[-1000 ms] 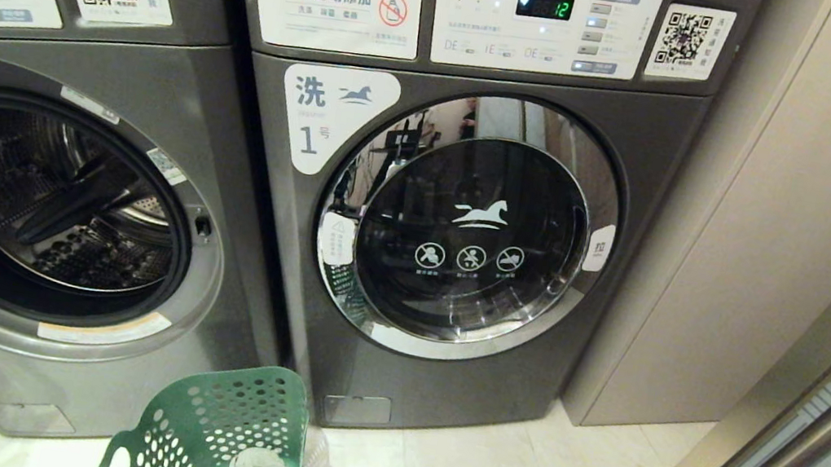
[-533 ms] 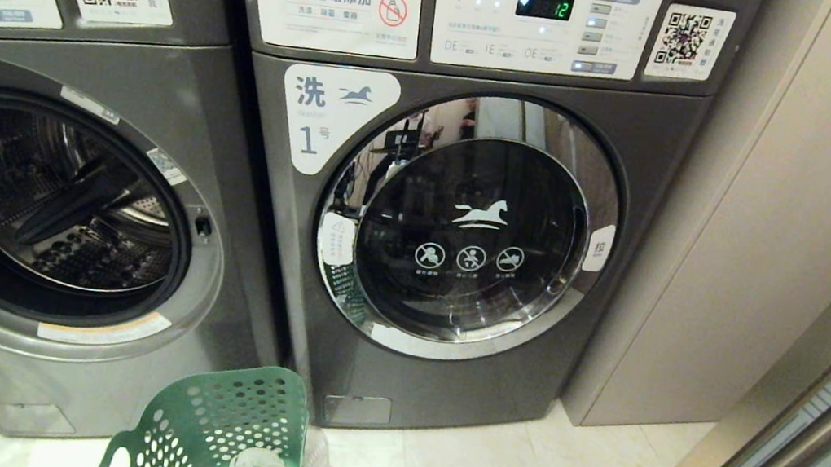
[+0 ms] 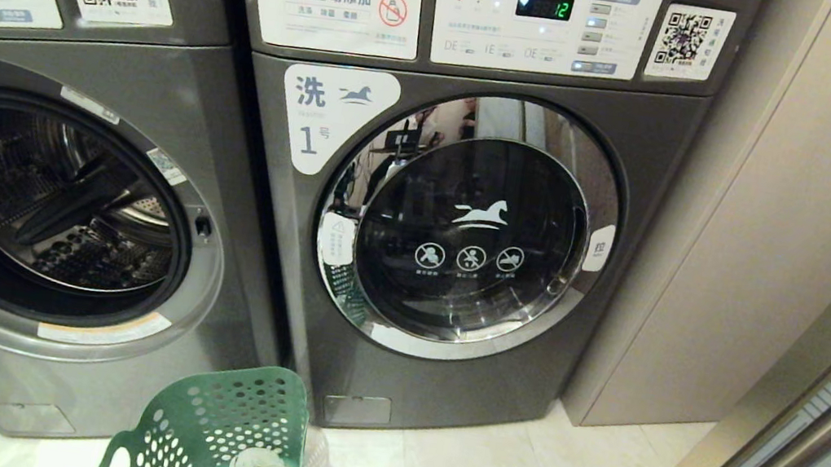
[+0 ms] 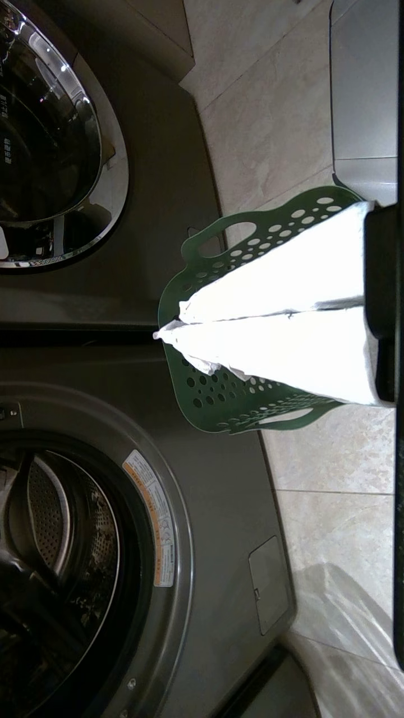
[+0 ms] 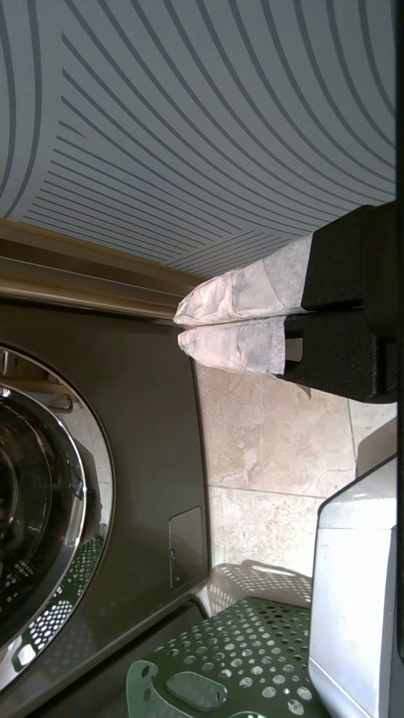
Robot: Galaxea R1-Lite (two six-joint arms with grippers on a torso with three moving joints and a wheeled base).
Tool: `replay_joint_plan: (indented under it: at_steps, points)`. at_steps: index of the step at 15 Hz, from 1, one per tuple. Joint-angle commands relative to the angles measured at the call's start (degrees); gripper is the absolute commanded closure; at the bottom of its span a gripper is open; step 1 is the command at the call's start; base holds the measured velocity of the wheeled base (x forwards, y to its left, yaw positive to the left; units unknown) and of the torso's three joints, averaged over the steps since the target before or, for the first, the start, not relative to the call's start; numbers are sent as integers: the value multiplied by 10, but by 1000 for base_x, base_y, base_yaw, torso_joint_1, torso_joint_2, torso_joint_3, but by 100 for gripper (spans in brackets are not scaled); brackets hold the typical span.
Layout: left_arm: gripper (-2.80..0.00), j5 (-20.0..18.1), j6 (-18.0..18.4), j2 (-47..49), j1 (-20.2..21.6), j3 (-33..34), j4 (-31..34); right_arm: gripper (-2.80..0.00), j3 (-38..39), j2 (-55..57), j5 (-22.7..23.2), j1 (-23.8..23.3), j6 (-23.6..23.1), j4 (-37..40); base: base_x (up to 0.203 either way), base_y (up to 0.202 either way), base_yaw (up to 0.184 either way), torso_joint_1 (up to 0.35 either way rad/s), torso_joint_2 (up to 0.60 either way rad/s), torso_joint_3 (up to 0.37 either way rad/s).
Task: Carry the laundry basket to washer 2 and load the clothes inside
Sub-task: Place the clothes into the washing machine
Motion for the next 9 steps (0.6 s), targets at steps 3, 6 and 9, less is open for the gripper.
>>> replay_joint_plan:
  at_steps: [3,6,9]
  points:
    - [0,-1,2,0,0,1,-2,0,0,0,0,0,0,1,0,0,0,0,0,0]
    - [0,-1,2,0,0,1,-2,0,0,0,0,0,0,1,-78,0,0,2,3,4]
    - [0,-1,0,0,0,2,-3,0,0,0,0,0,0,1,-196,0,1,1,0,2]
